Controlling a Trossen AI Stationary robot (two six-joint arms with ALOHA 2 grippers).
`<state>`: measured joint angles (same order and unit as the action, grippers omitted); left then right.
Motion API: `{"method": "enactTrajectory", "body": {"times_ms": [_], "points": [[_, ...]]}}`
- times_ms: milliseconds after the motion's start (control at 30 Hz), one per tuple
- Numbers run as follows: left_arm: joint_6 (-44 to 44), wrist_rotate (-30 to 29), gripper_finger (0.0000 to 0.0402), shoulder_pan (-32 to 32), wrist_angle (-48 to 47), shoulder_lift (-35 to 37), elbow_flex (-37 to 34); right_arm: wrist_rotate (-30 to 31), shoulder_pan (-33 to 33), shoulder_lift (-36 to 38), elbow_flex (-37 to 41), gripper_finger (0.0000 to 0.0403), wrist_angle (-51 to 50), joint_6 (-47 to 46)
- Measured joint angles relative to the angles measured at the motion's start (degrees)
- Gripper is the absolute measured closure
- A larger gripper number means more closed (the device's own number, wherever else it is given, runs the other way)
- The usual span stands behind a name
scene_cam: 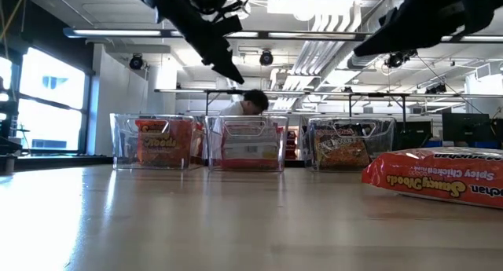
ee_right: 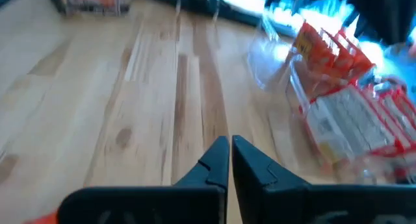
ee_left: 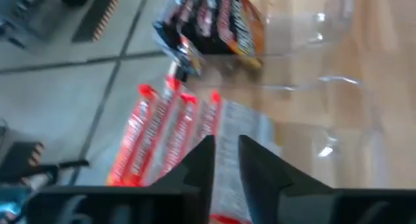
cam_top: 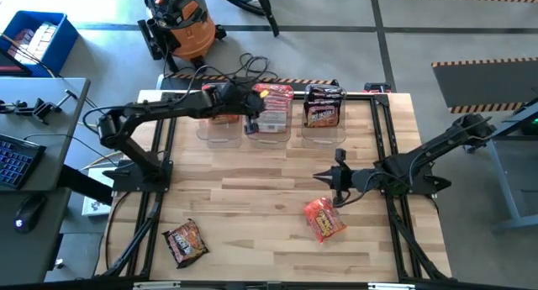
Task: Sort Maruchan noodles
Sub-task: Put the black noodle pack into the right transparent bin
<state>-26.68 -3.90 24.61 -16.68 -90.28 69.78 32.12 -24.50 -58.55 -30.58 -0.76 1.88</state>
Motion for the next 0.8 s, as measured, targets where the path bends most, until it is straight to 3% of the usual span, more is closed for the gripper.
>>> {"method": "enactTrajectory", "body": {"times_ms": [167,267,333,433,567,800], "points": [[6.4,-3.6,0.0396,-2.7,-10.1,0.0,0.0,-0.2,2.2,0.0,9.3,0.0402,20.8,3.1],[8.2,-12.3,0.0398,-4.3,-12.2,-2.2,-0.1,-0.2,4.1,0.0,10.8,0.0398,25.1,-0.9],[8.5,-14.9,0.0400,-5.0,-10.4,-3.5,-0.1,-1.2,5.7,0.0,10.8,0.0395,26.2,-6.1],[10.4,-11.0,0.0397,-5.2,-7.0,-5.7,-0.1,-5.5,8.3,-0.1,10.7,0.0393,28.6,-12.6],[10.1,-7.6,0.0399,-6.0,-6.8,-7.7,-0.1,-10.9,10.7,-0.7,10.7,0.0399,28.5,-12.7],[7.9,-9.2,0.0401,-14.1,-7.4,-5.5,-0.1,-8.5,10.7,-2.6,10.7,0.0402,28.4,-8.5]]}}
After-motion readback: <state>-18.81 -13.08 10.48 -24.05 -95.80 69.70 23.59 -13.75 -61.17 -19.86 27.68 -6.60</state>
